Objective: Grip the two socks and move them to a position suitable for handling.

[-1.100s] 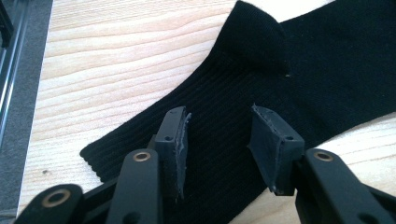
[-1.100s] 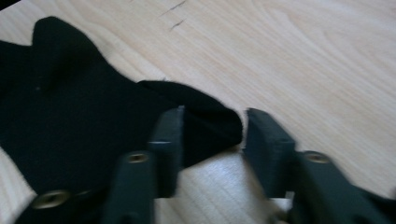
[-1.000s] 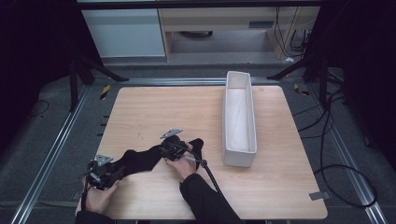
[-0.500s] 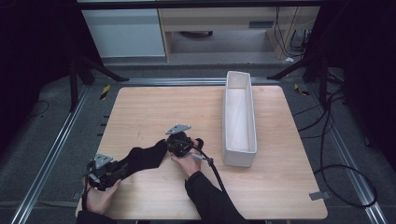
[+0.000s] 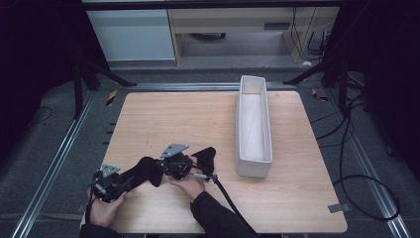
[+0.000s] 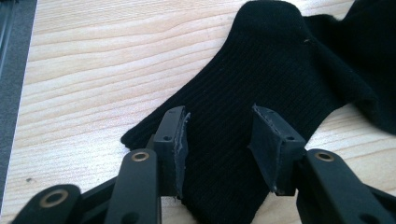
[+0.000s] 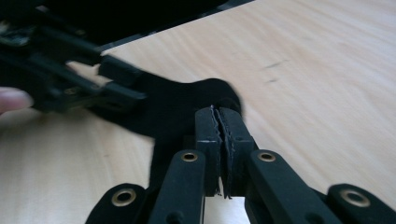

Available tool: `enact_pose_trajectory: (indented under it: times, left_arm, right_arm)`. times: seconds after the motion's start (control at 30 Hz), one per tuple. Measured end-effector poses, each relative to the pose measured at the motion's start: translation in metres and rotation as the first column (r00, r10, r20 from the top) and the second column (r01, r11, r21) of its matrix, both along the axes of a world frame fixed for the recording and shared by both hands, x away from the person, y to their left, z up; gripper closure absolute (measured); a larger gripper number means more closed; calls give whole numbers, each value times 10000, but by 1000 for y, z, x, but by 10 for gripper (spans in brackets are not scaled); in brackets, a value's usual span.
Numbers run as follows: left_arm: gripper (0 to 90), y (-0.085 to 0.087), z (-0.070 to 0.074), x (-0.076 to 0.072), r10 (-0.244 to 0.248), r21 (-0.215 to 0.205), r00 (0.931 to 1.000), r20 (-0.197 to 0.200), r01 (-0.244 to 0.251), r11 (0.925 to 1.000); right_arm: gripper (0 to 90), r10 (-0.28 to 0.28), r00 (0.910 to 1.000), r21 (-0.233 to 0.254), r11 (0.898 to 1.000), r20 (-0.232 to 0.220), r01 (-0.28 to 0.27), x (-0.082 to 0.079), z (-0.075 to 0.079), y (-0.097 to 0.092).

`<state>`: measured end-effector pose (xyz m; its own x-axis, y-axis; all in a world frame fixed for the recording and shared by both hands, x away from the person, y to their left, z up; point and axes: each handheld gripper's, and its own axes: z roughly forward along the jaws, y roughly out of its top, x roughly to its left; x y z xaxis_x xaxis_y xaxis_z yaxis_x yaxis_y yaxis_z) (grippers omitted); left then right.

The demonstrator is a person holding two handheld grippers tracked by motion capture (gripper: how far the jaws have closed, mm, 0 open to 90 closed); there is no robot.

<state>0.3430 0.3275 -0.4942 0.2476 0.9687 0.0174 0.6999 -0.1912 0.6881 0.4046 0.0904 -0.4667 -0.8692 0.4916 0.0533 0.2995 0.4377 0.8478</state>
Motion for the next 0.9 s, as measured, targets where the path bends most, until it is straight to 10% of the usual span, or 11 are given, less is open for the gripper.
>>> enact_pose_trajectory:
  times: [0.9]
  left_arm:
    - [548, 6, 1, 0, 175, 205, 9998, 26, -176, 9996]
  right_arm:
    - [760, 1422, 9872, -835, 9855, -720, -1480, -23, -32, 44]
